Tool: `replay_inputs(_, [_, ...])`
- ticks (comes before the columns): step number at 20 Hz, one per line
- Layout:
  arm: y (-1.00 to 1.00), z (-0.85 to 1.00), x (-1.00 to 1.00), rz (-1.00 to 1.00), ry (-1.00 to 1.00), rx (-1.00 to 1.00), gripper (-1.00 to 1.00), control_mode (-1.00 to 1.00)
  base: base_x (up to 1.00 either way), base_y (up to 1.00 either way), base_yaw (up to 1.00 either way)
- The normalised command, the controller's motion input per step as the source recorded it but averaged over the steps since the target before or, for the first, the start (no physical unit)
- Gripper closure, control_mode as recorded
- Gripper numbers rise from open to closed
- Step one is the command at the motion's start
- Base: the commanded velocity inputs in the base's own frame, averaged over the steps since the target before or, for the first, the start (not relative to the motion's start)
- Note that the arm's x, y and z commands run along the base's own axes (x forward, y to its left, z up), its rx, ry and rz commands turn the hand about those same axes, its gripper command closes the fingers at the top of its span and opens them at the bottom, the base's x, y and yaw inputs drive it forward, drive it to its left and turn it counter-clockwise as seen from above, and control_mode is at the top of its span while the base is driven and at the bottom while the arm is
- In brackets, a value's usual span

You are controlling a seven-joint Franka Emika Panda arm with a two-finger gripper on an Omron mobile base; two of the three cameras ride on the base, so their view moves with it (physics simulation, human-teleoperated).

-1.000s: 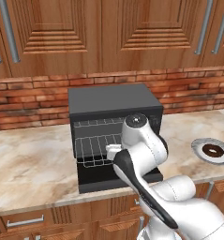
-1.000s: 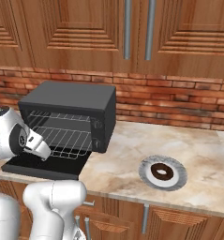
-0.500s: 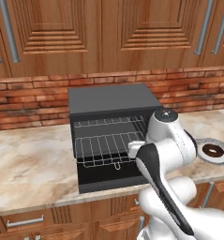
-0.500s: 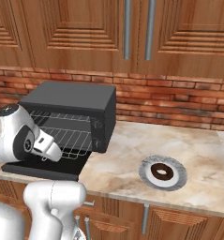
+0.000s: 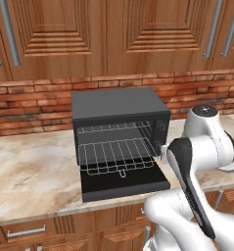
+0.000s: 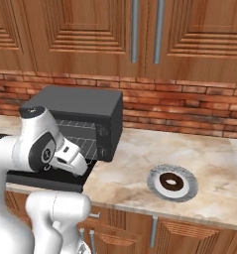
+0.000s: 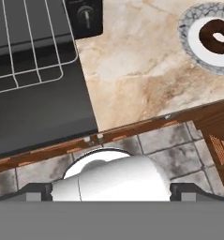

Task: Pick up the bagel from the plate, place it on the toaster oven rack, close the door, and set the timer.

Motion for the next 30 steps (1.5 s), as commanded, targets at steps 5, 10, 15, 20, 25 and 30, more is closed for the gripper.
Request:
replay_inputs(5, [-0.81, 0.0, -0.15, 0.0, -0.02, 0.0, -1.0, -1.0, 0.0, 0.0, 0.0])
replay_inputs(10, [-0.74, -0.02, -0.02, 0.0, -0.01, 0.0, -1.0, -1.0, 0.0, 0.0, 0.0])
replay_inputs(15, [-0.64, -0.06, 0.01, 0.03, 0.0, 0.01, -1.0, -1.0, 0.0, 0.0, 0.0])
replay_inputs(20, [-0.49, -0.01, 0.17, 0.11, 0.0, 0.02, -1.0, -1.0, 0.0, 0.0, 0.0])
replay_inputs(25, [-0.42, -0.03, 0.36, 0.16, 0.0, 0.0, -1.0, -1.0, 0.0, 0.0, 0.0])
replay_inputs(30, [-0.39, -0.26, 0.48, 0.2, 0.0, 0.0, -1.0, -1.0, 0.0, 0.0, 0.0])
